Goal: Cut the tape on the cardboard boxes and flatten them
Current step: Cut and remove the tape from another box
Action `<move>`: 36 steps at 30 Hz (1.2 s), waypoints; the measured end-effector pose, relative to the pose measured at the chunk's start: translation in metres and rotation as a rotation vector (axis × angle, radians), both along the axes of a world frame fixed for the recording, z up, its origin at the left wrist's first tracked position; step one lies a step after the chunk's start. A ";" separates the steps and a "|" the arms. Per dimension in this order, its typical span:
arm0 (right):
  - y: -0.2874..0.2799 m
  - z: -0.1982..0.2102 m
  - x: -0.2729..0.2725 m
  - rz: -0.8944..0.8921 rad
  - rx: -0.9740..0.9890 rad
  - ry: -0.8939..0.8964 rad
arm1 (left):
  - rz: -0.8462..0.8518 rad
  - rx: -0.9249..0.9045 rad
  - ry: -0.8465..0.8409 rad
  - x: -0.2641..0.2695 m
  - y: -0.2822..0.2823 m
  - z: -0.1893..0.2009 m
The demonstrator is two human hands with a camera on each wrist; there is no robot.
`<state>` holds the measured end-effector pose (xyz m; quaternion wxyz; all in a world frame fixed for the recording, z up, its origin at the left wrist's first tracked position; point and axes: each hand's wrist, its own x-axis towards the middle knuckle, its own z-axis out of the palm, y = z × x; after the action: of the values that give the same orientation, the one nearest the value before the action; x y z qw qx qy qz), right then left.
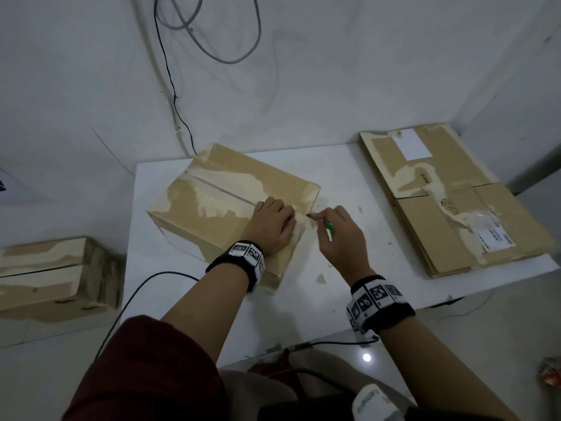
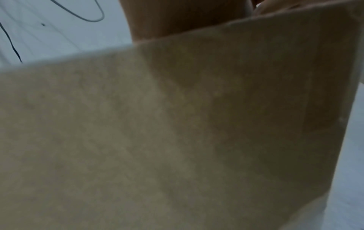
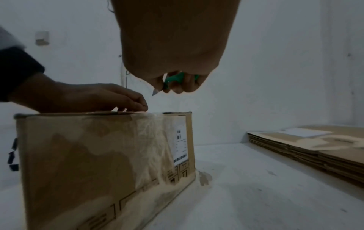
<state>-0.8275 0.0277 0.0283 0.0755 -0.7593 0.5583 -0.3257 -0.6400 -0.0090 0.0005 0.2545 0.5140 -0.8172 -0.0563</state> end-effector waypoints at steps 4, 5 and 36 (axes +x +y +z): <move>-0.004 -0.007 -0.011 0.047 0.146 -0.187 | 0.008 0.003 0.036 0.002 -0.002 -0.001; -0.005 -0.009 -0.010 0.056 0.201 -0.235 | 0.007 0.002 0.031 0.001 -0.001 0.000; -0.010 -0.020 0.015 -0.094 0.313 -0.411 | 0.040 -0.016 0.022 -0.001 -0.003 0.003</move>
<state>-0.8125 0.0180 0.0084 0.2886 -0.6293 0.6097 -0.3859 -0.6411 -0.0115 0.0036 0.2686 0.5276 -0.8044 -0.0502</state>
